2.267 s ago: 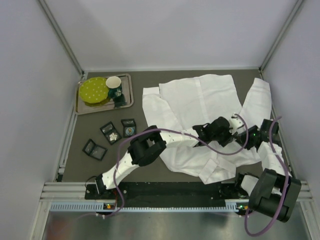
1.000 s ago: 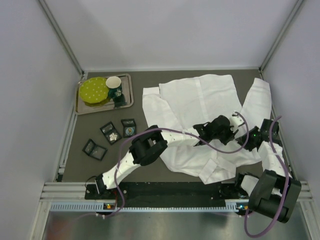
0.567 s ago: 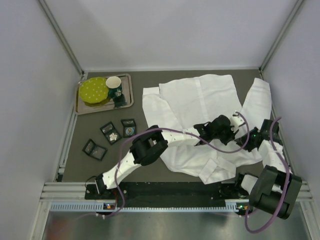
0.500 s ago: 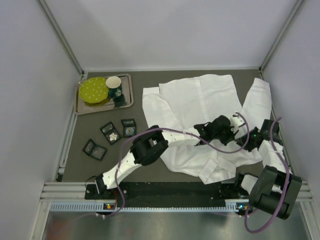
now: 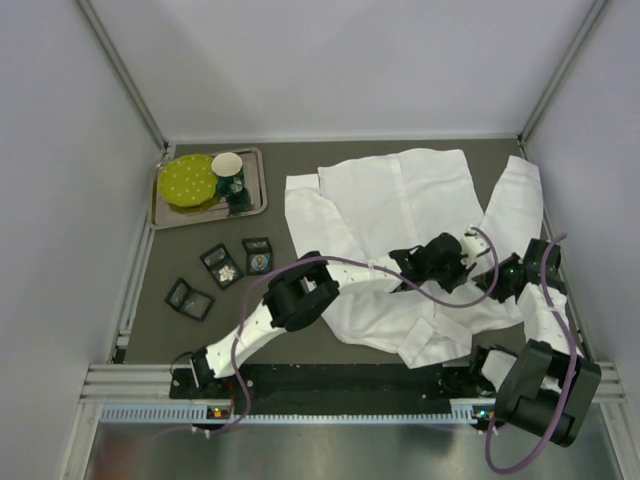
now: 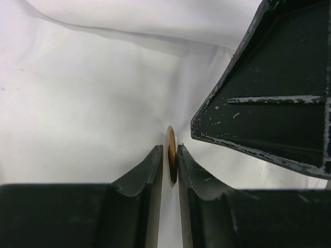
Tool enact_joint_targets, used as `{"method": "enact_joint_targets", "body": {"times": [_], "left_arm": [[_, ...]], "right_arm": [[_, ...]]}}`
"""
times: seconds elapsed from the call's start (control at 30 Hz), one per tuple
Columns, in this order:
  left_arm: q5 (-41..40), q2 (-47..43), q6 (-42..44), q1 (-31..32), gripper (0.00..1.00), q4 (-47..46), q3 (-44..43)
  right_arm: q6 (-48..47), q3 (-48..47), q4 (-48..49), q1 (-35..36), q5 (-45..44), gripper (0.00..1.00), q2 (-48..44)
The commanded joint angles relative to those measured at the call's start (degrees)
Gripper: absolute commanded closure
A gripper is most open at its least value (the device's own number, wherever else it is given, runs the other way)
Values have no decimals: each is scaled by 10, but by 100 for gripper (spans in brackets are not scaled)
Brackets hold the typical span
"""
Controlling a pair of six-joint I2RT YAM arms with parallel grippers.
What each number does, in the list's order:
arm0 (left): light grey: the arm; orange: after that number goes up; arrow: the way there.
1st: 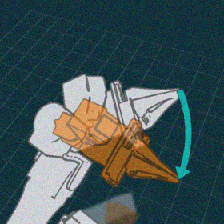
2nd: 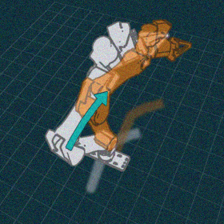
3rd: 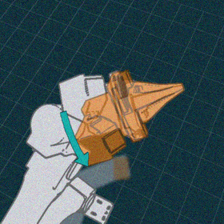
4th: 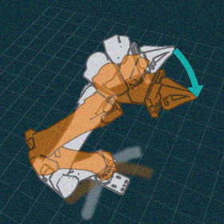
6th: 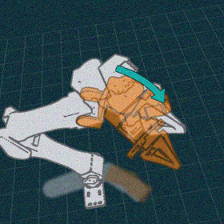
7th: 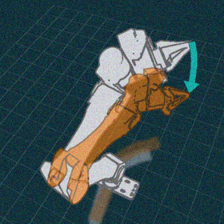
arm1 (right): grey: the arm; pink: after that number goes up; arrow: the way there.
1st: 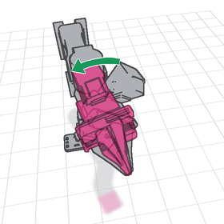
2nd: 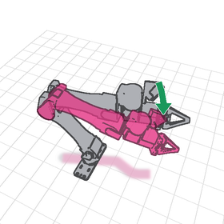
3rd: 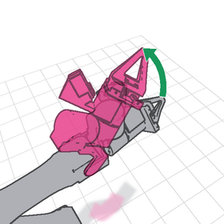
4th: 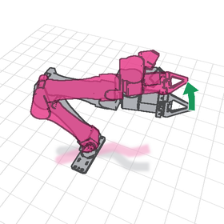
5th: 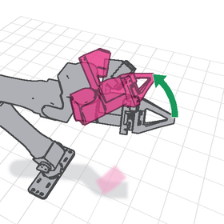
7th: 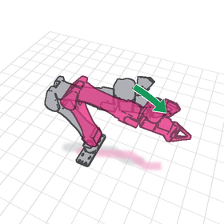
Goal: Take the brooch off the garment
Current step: Remove the brooch from the clothes.
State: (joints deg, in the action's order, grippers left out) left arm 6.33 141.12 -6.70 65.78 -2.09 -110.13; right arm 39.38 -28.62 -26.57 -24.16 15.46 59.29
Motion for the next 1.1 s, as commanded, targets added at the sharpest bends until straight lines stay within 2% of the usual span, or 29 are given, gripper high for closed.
{"method": "enact_joint_targets", "body": {"times": [0.0, 0.43, 0.63, 0.83, 1.07], "left_arm": [[-11, -21, 2, -1, 76, -31, -3], [-7, -23, -10, -3, 77, -38, -7], [-4, -30, -13, -5, 80, -18, -6], [6, -37, -23, -7, 71, 6, -16], [11, -32, -43, -13, 74, 18, -32]], "right_arm": [[-8, -16, -2, -4, -2, 79, -8], [-11, -15, -2, -4, 3, 79, -8], [-11, -17, -3, -4, 5, 79, -8], [-12, -14, -3, -4, 11, 79, -5], [-12, -13, -2, -4, 12, 79, -8]]}}
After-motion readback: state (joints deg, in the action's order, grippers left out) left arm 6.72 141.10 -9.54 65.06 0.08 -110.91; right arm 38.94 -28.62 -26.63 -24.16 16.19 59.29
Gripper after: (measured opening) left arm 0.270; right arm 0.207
